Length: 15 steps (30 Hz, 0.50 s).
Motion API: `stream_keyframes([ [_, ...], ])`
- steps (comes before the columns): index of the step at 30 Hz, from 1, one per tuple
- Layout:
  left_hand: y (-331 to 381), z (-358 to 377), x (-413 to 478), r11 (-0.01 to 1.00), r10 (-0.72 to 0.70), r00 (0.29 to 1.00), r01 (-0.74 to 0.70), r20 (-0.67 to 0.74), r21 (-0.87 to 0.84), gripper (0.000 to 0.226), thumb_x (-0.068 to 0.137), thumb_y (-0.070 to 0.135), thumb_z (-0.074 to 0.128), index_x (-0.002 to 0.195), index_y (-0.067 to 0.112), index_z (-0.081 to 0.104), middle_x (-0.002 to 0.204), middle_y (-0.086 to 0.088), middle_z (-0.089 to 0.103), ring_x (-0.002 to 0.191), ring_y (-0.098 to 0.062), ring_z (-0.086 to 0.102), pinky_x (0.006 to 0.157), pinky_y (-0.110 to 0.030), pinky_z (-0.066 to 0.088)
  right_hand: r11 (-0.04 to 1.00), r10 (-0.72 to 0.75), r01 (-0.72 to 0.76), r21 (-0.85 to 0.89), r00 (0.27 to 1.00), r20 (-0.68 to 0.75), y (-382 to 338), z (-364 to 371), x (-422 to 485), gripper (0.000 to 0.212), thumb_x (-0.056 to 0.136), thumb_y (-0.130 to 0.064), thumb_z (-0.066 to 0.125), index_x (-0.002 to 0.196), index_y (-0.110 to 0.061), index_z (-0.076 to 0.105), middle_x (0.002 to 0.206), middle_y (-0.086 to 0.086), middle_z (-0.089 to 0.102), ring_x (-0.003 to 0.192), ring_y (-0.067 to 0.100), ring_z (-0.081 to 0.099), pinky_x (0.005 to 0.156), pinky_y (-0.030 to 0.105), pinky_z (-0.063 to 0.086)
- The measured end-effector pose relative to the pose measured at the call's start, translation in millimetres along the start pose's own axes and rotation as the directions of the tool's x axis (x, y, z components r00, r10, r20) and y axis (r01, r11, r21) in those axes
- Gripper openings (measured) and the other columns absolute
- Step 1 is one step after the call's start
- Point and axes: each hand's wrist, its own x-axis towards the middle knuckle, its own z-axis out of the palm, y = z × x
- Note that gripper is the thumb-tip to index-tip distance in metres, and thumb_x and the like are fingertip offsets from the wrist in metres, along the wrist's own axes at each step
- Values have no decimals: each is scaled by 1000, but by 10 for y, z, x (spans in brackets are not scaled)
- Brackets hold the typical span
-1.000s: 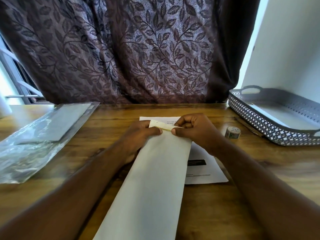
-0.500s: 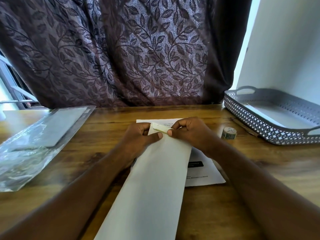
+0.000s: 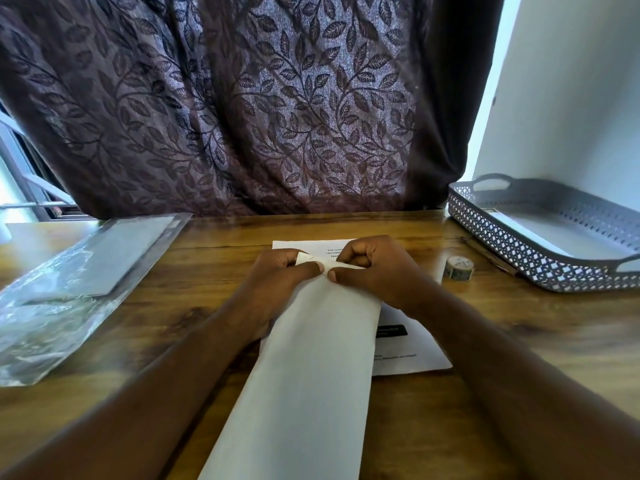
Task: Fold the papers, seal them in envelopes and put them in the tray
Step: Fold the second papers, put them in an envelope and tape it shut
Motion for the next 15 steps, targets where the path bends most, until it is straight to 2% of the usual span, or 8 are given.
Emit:
stream_keyframes([
  [4, -40, -19, 18, 999, -2, 1000, 3, 24, -44, 7, 90, 19, 73, 86, 19, 79, 85, 0, 79, 73, -15, 75, 59, -23, 57, 1000, 9, -9, 24, 1000, -15, 19, -9, 2, 10, 84, -25, 80, 85, -16, 76, 86, -4, 75, 78, 11, 69, 72, 30, 58],
  [6, -41, -27, 9, 998, 36, 999, -34, 35, -48, 7, 90, 19, 73, 94, 18, 78, 89, 1, 79, 78, -16, 76, 61, -22, 57, 994, 58, -59, 89, 998, 12, 18, -11, -7, 13, 88, -29, 77, 81, -18, 76, 86, -1, 75, 81, 17, 70, 76, 36, 59],
  [8, -56, -33, 14, 998, 69, 997, -69, 38, -1, 11, 89, 21, 74, 98, 18, 78, 91, 3, 79, 80, -15, 76, 64, -22, 58, 984, 118, -123, 128, 992, 45, 12, -1, -15, 26, 93, -36, 70, 80, -15, 76, 86, 3, 75, 82, 24, 71, 79, 44, 59],
  [11, -74, -42, 28, 992, 103, 994, -104, 24, 70, 11, 87, 22, 76, 98, 19, 78, 89, 6, 79, 80, -13, 75, 66, -22, 59, 980, 142, -151, 131, 987, 76, -11, 8, -26, 33, 95, -39, 66, 81, -11, 77, 87, 6, 75, 77, 21, 70, 79, 45, 58],
  [15, -73, -37, 33, 988, 134, 991, -136, 27, 69, 7, 85, 22, 78, 91, 18, 78, 85, 4, 79, 73, -11, 74, 60, -18, 55, 981, 118, -130, 141, 989, 91, -38, -34, -37, 22, 90, -31, 74, 87, -9, 78, 92, 6, 76, 91, 29, 72, 85, 48, 60],
])
